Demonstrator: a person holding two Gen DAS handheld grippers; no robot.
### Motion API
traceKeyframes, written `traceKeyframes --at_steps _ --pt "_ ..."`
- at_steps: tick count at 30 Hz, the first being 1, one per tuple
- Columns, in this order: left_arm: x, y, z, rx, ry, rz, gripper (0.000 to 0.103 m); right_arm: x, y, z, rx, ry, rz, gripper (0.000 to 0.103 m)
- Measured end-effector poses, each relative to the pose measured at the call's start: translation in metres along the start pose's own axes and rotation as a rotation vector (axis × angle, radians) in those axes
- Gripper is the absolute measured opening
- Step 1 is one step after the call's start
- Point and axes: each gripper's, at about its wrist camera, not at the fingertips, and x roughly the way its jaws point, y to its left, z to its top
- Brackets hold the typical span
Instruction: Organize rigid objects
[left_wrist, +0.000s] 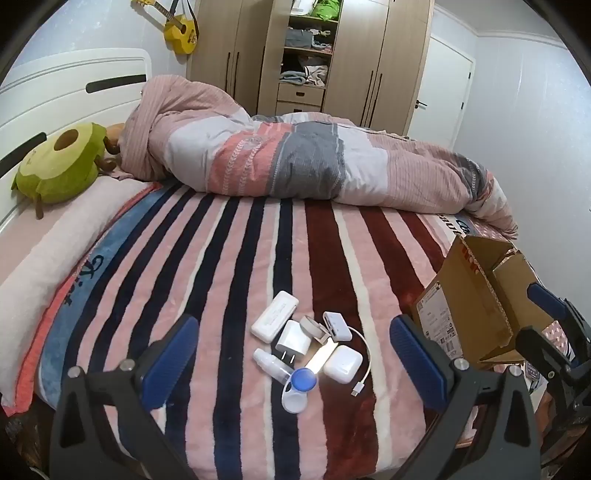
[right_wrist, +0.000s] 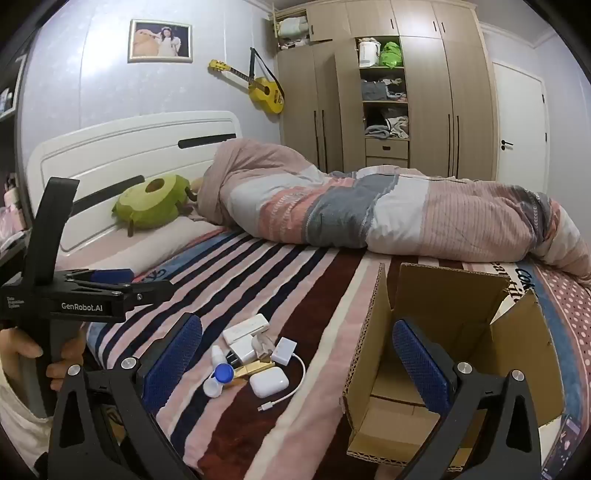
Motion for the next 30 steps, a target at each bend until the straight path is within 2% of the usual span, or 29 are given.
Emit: traceKeyframes --at_steps 30 --pt "-0.005 0.002 0.002 -0.002 -0.014 -0.006 0.102 0.006 0.0 -0.006 0.002 0.02 -0.005 0.103"
